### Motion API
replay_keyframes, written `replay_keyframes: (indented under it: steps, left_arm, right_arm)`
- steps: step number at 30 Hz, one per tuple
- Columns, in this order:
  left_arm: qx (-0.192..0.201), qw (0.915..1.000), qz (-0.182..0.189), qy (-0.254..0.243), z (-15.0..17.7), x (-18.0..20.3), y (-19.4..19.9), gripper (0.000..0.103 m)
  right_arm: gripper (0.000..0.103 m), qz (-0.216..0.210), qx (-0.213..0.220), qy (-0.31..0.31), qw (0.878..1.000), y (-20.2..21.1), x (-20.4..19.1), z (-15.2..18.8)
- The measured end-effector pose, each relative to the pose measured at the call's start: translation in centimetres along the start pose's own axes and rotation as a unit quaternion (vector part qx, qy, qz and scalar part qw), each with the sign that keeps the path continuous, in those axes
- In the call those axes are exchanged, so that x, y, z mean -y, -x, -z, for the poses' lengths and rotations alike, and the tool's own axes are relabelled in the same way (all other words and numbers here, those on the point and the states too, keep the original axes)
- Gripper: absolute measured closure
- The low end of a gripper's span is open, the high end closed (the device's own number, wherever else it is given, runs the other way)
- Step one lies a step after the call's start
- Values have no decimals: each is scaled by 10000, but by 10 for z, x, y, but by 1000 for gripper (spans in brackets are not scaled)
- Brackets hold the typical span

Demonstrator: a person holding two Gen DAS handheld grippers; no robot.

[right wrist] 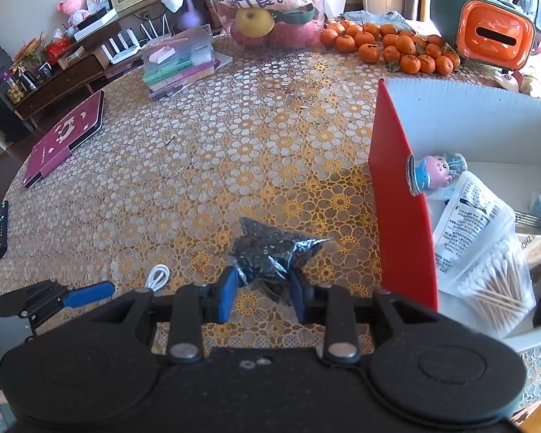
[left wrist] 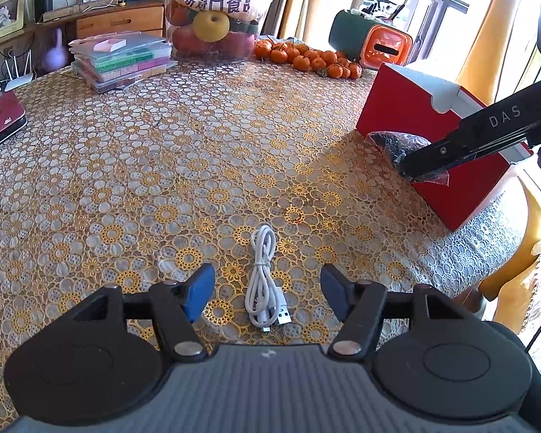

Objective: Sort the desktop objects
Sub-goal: 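Carry the white cable with the left tool while the right tool carries the dark bag toward the shoebox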

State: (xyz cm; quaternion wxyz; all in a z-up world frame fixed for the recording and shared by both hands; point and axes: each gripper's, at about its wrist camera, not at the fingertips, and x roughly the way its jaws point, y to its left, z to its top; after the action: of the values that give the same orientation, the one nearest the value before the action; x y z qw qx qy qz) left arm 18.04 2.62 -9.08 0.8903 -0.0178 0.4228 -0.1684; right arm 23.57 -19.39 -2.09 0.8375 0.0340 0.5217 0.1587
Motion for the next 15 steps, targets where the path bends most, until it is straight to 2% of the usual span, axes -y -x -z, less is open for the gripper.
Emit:
replay_keyframes:
  steps: [9,14,15]
  left_arm:
    - [-76,9996,-182,-177,-1,9,-20,41]
    - [-73,9986,-397,-341,-2,14,-21,73]
    - [-75,9984,-429,-356,-1,14,-20,75]
  right_arm:
    - [72,-12,-79,-15,10000,-9,4,1]
    - [72,-24,-76,-31,10000,-10,5,0]
    - [72,-28,-71,-33,10000,-10,5,0]
